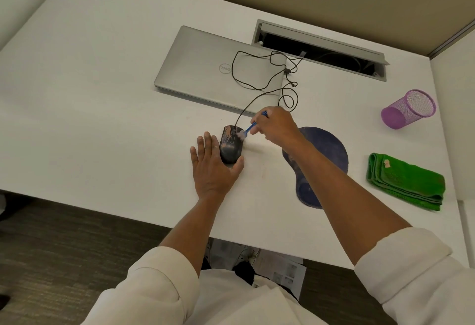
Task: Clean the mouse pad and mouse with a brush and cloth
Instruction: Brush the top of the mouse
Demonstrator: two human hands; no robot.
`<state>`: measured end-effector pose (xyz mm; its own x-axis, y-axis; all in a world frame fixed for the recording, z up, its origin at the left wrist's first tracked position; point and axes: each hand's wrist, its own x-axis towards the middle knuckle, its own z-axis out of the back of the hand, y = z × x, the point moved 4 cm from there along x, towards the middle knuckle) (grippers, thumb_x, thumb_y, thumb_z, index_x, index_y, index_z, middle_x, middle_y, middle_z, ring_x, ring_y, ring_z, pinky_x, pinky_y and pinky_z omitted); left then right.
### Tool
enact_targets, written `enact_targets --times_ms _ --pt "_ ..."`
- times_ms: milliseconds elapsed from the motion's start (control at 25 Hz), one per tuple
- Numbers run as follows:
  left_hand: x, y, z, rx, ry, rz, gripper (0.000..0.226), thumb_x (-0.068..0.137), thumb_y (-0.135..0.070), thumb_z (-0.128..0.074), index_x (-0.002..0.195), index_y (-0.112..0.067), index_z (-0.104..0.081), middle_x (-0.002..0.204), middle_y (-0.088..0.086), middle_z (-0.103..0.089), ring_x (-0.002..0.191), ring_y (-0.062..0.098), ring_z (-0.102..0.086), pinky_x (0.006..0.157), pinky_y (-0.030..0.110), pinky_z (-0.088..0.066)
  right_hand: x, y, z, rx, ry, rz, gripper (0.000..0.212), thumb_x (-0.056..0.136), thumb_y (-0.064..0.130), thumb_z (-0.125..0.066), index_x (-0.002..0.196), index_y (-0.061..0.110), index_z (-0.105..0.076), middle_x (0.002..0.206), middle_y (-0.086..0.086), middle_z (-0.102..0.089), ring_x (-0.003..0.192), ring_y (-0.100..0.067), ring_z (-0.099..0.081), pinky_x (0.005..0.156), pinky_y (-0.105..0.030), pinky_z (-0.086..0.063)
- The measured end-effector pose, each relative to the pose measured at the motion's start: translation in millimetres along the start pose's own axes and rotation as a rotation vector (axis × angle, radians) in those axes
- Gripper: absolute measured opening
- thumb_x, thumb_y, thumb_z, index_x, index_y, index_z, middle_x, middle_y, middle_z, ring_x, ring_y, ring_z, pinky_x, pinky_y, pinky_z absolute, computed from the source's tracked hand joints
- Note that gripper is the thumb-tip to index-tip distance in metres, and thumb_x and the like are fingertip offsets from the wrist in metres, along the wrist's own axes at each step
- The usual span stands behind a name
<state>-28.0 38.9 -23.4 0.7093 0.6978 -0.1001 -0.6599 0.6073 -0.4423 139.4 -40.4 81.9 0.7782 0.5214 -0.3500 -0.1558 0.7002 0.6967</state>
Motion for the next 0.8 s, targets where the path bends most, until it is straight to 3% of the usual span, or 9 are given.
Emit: enact_targets --times_ms 120,320,640,800 --pt "-0.3 3.1 1.6 0.000 0.004 0.013 0.103 0.086 -0.077 -0.040 0.161 -0.009 -0.018 0.171 0.008 -0.009 0.158 0.025 -0.001 0.128 0.042 0.003 0.6 4.0 4.6 -0.003 -0.090 0.073 0.025 0.097 0.020 -0.049 0.105 0.011 -0.070 0.085 0.002 -0.070 0.074 -0.006 -0.059 0.066 -0.019 -0.045" --pt "1.1 10.1 3.5 0.007 -0.012 -0.003 0.103 0.083 -0.079 -0.036 0.161 -0.012 -0.023 0.170 0.006 -0.014 0.158 0.024 -0.004 0.128 0.044 0.002 -1.3 5.6 -17.1 -0.093 -0.032 0.129 0.025 0.095 0.022 -0.051 0.103 0.012 -0.072 0.100 -0.007 -0.072 0.091 -0.021 -0.064 0.083 -0.040 -0.053" --pt "3.5 21.9 7.9 0.033 0.007 -0.036 0.104 0.083 -0.081 -0.031 0.162 -0.015 -0.022 0.171 0.003 -0.013 0.158 0.022 -0.001 0.128 0.044 0.004 -3.3 9.2 -12.2 -0.154 -0.047 0.171 0.025 0.097 0.025 -0.049 0.104 0.015 -0.071 0.099 -0.006 -0.071 0.087 -0.020 -0.063 0.077 -0.037 -0.052" --pt "2.7 22.5 7.2 0.030 0.000 -0.040 0.103 0.083 -0.080 -0.033 0.162 -0.013 -0.022 0.171 0.003 -0.013 0.158 0.021 -0.002 0.128 0.045 0.004 -13.6 11.3 -28.2 -0.205 0.097 0.191 0.021 0.095 0.022 -0.054 0.099 0.017 -0.074 0.098 -0.004 -0.073 0.090 -0.021 -0.065 0.082 -0.038 -0.054"
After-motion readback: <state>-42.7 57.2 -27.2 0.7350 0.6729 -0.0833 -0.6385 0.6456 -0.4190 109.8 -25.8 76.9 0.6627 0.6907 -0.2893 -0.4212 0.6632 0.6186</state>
